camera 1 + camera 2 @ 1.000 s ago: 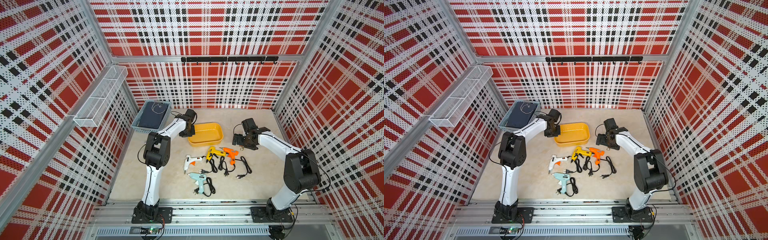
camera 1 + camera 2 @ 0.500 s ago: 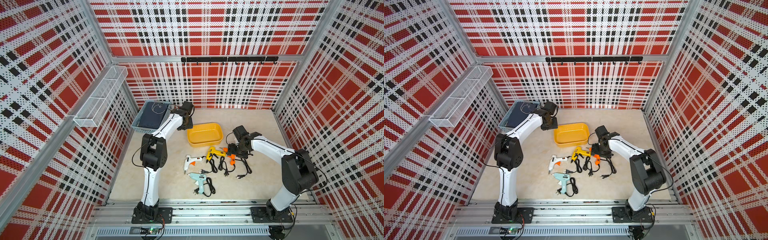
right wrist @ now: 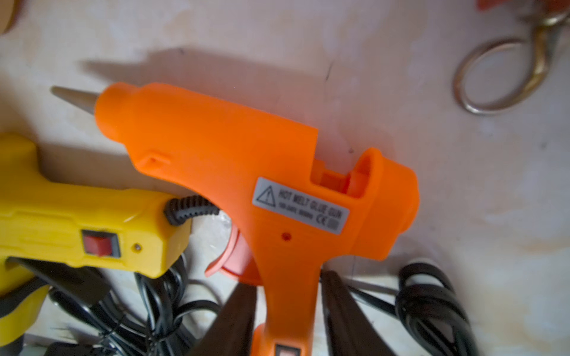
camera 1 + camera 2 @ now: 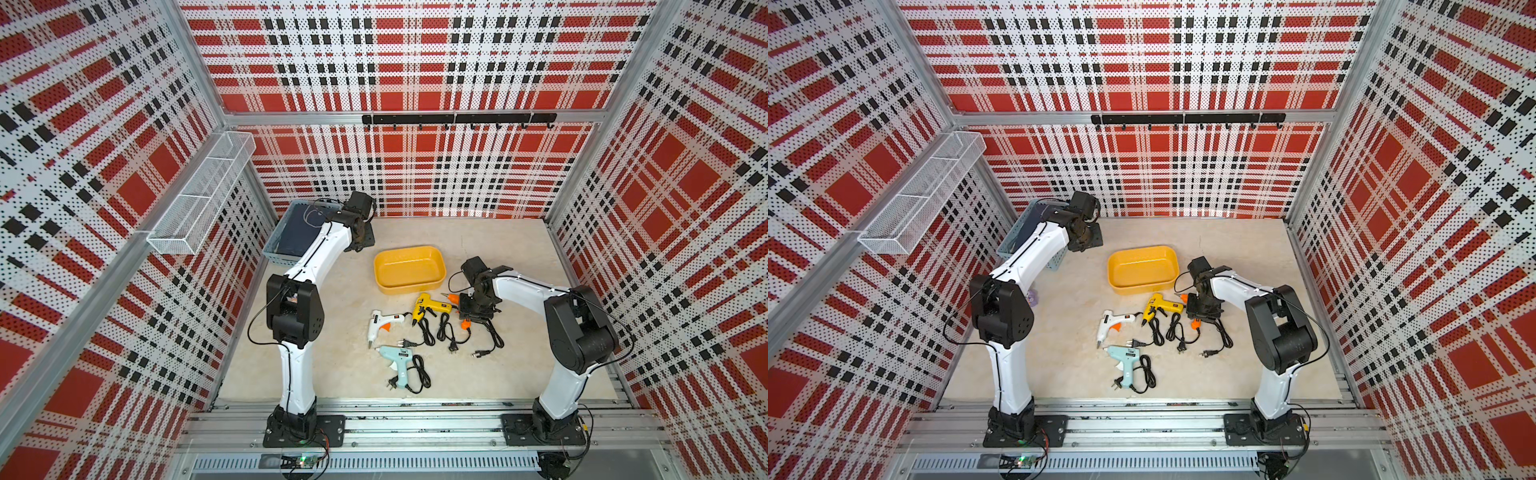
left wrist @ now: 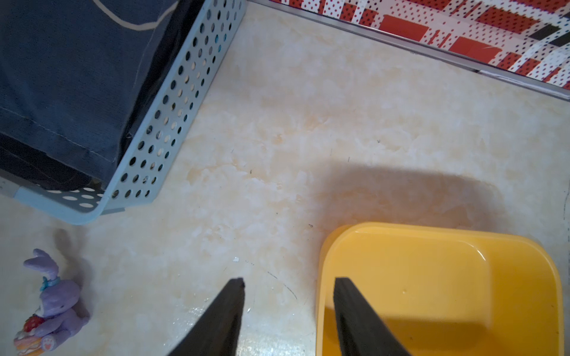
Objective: Put the hot melt glue gun into the storage box
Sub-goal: Pick up the hot melt adhesive gun from the center of the board.
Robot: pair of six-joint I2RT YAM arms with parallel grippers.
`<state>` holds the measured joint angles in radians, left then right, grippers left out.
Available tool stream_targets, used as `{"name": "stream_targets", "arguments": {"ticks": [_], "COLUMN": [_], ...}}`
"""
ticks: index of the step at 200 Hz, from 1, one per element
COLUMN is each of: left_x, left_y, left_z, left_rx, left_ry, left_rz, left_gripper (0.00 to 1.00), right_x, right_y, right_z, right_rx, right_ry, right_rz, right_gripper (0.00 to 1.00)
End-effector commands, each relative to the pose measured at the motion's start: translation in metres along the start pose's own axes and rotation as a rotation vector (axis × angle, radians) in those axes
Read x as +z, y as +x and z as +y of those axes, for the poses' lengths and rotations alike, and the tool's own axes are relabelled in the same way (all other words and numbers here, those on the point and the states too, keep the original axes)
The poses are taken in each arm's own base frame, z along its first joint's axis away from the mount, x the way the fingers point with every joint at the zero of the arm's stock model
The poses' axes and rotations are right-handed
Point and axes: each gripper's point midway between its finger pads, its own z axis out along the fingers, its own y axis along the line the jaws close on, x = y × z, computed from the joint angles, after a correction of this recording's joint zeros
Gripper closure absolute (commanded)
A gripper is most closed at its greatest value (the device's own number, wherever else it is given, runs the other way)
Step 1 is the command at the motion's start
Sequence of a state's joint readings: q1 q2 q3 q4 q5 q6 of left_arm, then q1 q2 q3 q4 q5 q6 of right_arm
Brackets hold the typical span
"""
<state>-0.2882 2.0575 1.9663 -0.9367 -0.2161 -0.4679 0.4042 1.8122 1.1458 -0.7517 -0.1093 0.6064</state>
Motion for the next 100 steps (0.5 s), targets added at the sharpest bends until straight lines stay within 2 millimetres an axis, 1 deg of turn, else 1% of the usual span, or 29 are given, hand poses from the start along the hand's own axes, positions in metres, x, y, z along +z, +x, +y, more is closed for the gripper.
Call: {"name": "stream_targets", "arguments": {"ticks": [1,11,25,33,44,59,65,67,73,77,78,80,82,85,86,87,88,90,91,92,93,100], "left_x": [-0.019,-0.019,-0.019,-0.019,-0.02,-0.019,-0.018,-0.018,-0.019,-0.018,-0.018,-0.016,-0.016,-0.014,-0.014,-0.014,-0.014,-0.014,-0.014,-0.014,-0.013,-0.012], "left_y": [-0.01,-0.011,-0.014,-0.015,-0.018,-0.018,-0.019,-0.019,-0.02,-0.02,-0.02,-0.025,-0.026,-0.026,-0.026,-0.026,-0.026,-0.027,-0.027,-0.027,-0.027,-0.028], "left_z": [0.008,0.009,0.012,0.013,0.016,0.017,0.017,0.017,0.016,0.016,0.016,0.027,0.03,0.031,0.031,0.031,0.031,0.031,0.032,0.032,0.032,0.032], "left_rx": [-0.022,-0.026,-0.029,-0.032,-0.038,-0.04,-0.039,-0.039,-0.04,-0.04,-0.04,-0.059,-0.063,-0.066,-0.066,-0.067,-0.067,-0.067,-0.069,-0.069,-0.068,-0.071], "left_ry": [-0.002,-0.002,-0.007,-0.007,-0.011,-0.011,-0.01,-0.011,-0.008,-0.009,-0.01,-0.024,-0.027,-0.028,-0.028,-0.029,-0.029,-0.029,-0.029,-0.029,-0.029,-0.03], "left_rz": [-0.031,-0.032,-0.036,-0.036,-0.041,-0.042,-0.042,-0.042,-0.045,-0.044,-0.043,-0.046,-0.046,-0.045,-0.046,-0.045,-0.045,-0.045,-0.045,-0.045,-0.045,-0.046], "left_gripper": [0.47,0.48,0.48,0.48,0.48,0.48,0.48,0.49,0.49,0.49,0.49,0.49,0.49,0.49,0.49,0.49,0.49,0.49,0.49,0.49,0.49,0.49], "right_x": [0.004,0.0,-0.012,-0.021,-0.041,-0.074,-0.094,-0.096,-0.115,-0.125,-0.129,-0.135,-0.14,-0.146,-0.152,-0.152,-0.161,-0.161,-0.165,-0.164,-0.171,-0.19], "right_y": [0.006,0.005,0.001,-0.002,-0.008,-0.02,-0.026,-0.027,-0.035,-0.037,-0.038,-0.04,-0.042,-0.044,-0.047,-0.047,-0.052,-0.052,-0.053,-0.049,-0.05,-0.056], "right_z": [-0.005,-0.006,-0.008,-0.01,-0.008,-0.004,0.001,0.0,0.005,0.006,0.007,0.008,0.009,0.011,0.013,0.013,0.017,0.017,0.019,0.016,0.016,0.02], "right_rx": [-0.018,-0.025,-0.039,-0.049,-0.069,-0.108,-0.115,-0.121,-0.131,-0.135,-0.138,-0.14,-0.143,-0.147,-0.147,-0.147,-0.148,-0.148,-0.148,-0.15,-0.158,-0.169], "right_ry": [0.038,0.047,0.072,0.091,0.1,0.106,0.095,0.099,0.093,0.094,0.091,0.089,0.087,0.084,0.075,0.075,0.061,0.061,0.057,0.069,0.074,0.066], "right_rz": [0.027,0.025,0.01,-0.004,-0.041,-0.101,-0.136,-0.139,-0.18,-0.197,-0.205,-0.217,-0.229,-0.24,-0.257,-0.257,-0.283,-0.283,-0.292,-0.277,-0.286,-0.322], "right_gripper": [0.69,0.73,0.77,0.8,0.85,0.91,0.92,0.92,0.93,0.94,0.94,0.94,0.94,0.94,0.94,0.94,0.94,0.94,0.94,0.94,0.94,0.94]}}
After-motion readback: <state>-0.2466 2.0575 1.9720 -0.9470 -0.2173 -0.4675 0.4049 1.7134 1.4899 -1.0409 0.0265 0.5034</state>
